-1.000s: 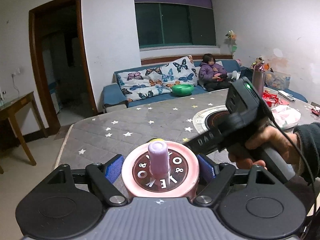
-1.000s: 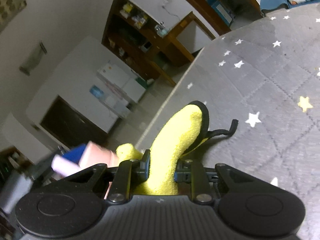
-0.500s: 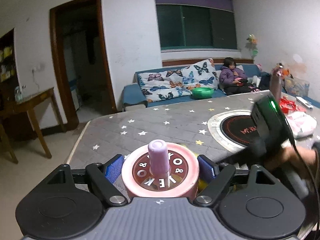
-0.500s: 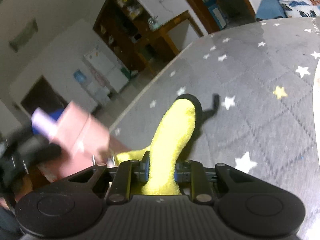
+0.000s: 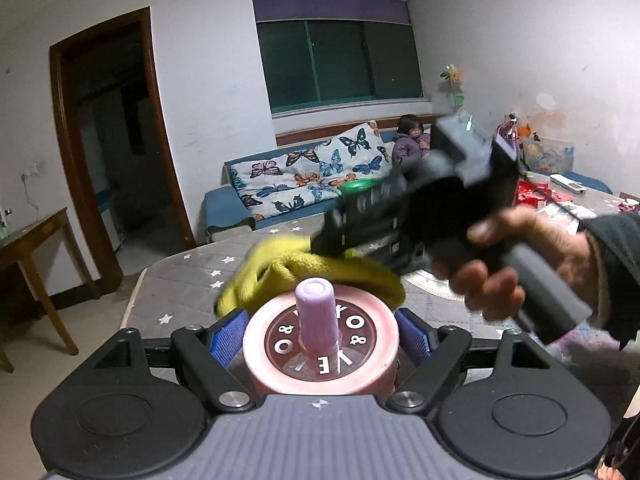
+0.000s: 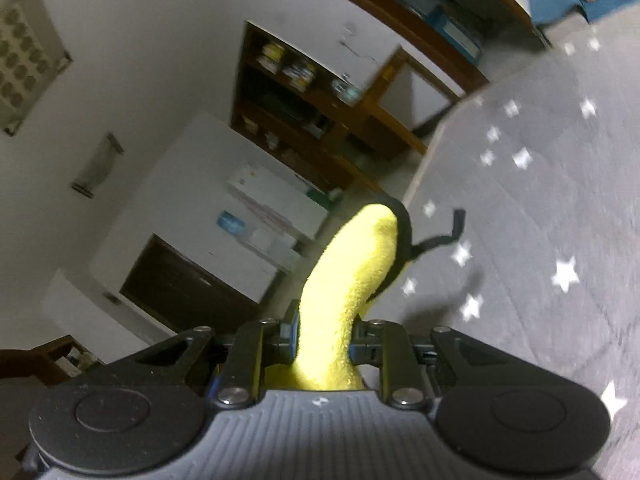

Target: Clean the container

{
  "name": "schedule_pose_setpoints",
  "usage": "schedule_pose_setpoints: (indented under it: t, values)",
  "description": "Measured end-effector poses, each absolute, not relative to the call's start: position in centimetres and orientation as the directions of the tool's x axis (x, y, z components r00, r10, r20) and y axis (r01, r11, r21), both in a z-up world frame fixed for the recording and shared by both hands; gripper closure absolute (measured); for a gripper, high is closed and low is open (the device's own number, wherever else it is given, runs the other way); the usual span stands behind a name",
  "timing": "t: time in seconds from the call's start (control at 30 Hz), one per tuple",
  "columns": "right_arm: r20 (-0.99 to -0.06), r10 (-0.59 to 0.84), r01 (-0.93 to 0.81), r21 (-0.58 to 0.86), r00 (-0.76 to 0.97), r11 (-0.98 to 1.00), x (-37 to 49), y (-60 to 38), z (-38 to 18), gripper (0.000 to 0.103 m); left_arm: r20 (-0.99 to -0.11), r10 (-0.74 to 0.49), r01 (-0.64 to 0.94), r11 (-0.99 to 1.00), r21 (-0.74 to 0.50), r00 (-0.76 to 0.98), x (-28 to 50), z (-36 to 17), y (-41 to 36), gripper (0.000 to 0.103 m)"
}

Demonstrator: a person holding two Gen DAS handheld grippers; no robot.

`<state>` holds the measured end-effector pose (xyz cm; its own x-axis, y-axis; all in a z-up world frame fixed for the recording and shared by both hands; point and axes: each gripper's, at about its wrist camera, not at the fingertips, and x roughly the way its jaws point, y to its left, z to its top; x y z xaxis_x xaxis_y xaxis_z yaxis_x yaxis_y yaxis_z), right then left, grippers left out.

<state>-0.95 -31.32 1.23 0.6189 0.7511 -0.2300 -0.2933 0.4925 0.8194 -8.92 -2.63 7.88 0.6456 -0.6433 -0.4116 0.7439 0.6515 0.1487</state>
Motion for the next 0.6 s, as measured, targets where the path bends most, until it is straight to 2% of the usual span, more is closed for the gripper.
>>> schedule_pose_setpoints:
  t: [0.4, 0.6]
  values:
    - [-0.430, 0.682, -0.238, 0.715, 0.592, 0.657, -1.4, -30.5, -1.9, 0.083, -0.403, -0.616, 0.707, 0.697, 0.123, 0.677, -8.7, 7.6, -2.7, 0.019]
    - [-0.459, 0.658, -0.233, 0.686, 0.597, 0.690, -2.7, -30.2, -2.3, 0.084, -0.407, -0.548, 0.608, 0.793, 0.025, 0.731, -8.9, 7.9, -2.6, 0.018]
